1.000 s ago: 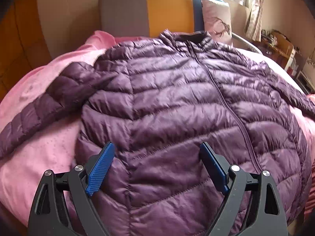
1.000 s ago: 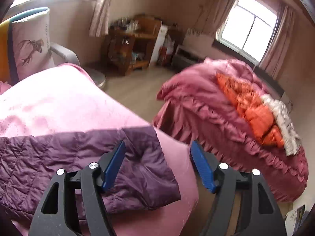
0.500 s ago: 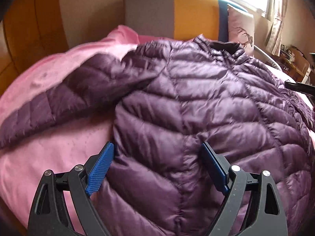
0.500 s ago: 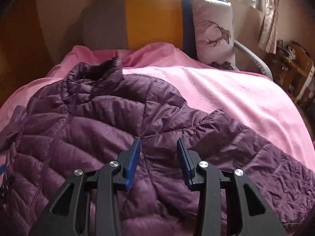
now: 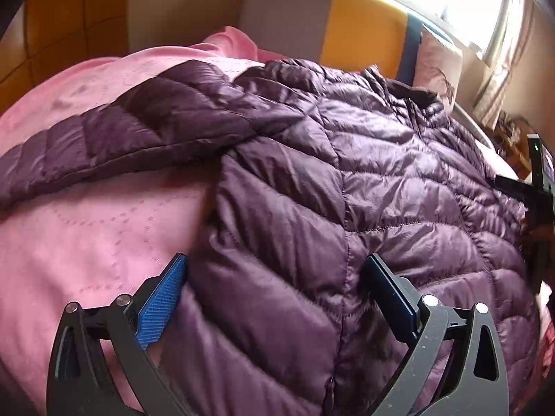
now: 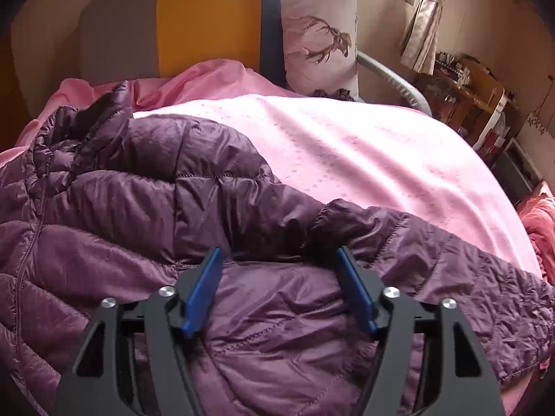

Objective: Fold large clothes

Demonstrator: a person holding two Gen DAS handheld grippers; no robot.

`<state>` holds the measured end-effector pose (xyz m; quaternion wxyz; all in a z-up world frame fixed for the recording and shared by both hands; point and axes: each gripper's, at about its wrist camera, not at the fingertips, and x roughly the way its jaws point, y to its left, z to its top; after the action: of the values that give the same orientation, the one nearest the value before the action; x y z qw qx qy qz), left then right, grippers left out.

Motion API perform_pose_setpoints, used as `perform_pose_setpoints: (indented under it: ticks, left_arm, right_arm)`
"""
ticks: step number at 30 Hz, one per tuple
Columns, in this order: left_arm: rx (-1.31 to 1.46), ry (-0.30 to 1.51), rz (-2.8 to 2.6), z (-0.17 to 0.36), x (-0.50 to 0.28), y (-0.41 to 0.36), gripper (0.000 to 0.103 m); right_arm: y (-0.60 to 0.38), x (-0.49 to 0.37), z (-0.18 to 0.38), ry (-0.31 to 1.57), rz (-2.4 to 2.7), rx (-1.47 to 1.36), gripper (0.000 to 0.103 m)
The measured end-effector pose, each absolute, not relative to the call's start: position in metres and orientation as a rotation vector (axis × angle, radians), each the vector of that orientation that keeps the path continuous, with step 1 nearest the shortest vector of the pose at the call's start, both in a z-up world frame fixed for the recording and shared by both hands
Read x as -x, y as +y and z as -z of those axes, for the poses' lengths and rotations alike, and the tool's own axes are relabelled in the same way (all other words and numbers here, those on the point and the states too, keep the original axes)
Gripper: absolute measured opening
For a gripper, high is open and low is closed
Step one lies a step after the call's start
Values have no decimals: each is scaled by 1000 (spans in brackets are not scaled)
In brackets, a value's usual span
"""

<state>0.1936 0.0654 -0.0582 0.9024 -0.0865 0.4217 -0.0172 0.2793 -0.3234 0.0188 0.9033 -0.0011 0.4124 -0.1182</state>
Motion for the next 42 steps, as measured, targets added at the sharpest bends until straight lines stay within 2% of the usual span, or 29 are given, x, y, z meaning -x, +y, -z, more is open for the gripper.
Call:
perform_pose_setpoints:
  ticks: [5, 8, 19, 23, 29, 30, 32, 33, 34, 36, 38, 42]
  left_arm:
    - [284, 853, -16, 48, -171, 100, 99]
    - [340, 843, -87, 42, -156, 134, 99]
    - [618, 720, -533, 28, -86, 333, 99]
    - [727, 696, -609, 33, -88, 397, 99]
    - [753, 713, -657, 43, -123, 440, 94]
    - [741, 719, -654, 44, -129, 441, 88]
    - [713, 743, -624, 47, -142, 442, 61]
    - [711, 758, -581, 49, -149, 442, 31]
    - [703, 773, -557, 49, -153, 439, 12]
    - [625, 759, -558, 40, -152, 428, 7]
    - [533, 739, -563, 26, -141, 414, 7]
    - [518, 717, -624, 17, -102, 417, 6]
  right_arm:
    - [-280, -241, -54, 770, 115, 28, 86]
    - [-231, -209, -60, 773, -18, 15, 89]
    - [-144, -175, -15, 880, -167, 12, 89]
    - [-143, -178, -8, 894, -140, -4, 92]
    - [-153, -189, -4, 914, -114, -6, 95]
    - [-152, -189, -3, 915, -109, 0, 95]
    - [-151, -190, -1, 918, -105, 4, 96]
    - [-152, -189, -1, 919, -104, 2, 96]
    - [-153, -190, 0, 920, -105, -3, 96]
    - [-155, -190, 0, 919, -107, -11, 96]
    - [-156, -190, 1, 916, -108, -18, 96]
    - [-158, -191, 2, 915, -115, -28, 96]
